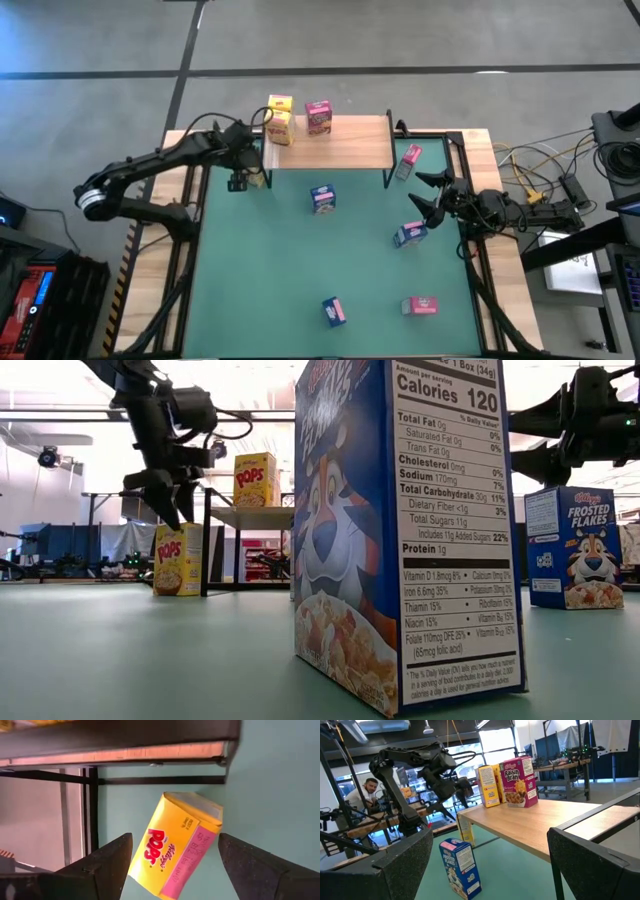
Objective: Stack cereal on shelf
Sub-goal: Move the yellow cereal box on the table
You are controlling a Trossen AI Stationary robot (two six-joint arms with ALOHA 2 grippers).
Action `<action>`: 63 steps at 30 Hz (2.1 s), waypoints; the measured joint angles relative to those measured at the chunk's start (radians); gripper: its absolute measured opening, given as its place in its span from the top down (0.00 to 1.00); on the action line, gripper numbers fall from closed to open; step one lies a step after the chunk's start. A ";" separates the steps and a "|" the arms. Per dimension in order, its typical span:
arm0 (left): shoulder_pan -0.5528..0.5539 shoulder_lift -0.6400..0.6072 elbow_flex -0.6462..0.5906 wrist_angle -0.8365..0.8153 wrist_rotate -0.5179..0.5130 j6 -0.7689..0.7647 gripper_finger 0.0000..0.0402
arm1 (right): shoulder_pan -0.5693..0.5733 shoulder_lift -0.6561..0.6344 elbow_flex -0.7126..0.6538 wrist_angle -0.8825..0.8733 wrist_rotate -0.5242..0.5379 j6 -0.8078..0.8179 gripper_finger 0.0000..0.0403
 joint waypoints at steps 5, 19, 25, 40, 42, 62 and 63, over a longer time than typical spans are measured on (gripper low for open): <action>0.028 0.019 0.000 0.008 0.033 0.018 0.31 | 0.000 0.000 0.000 0.000 0.000 0.000 0.05; 0.045 0.054 -0.006 0.010 0.052 0.011 0.33 | 0.000 0.000 0.000 0.000 0.000 0.000 0.05; 0.045 0.054 -0.007 -0.029 0.052 -0.034 0.44 | 0.000 0.000 0.000 0.000 0.000 0.000 0.05; 0.028 -0.021 -0.007 -0.140 0.280 -0.366 0.58 | 0.000 0.000 0.000 0.000 0.000 0.000 0.05; 0.004 -0.039 -0.007 -0.140 0.311 -0.439 0.58 | 0.000 0.000 0.000 0.000 0.000 0.000 0.05; -0.415 0.001 -0.010 -0.009 0.092 -0.982 0.58 | 0.000 0.000 0.000 0.000 0.000 0.000 0.05; -0.415 0.010 -0.010 -0.005 0.091 -0.989 0.58 | 0.000 0.000 0.000 0.000 0.000 0.000 0.05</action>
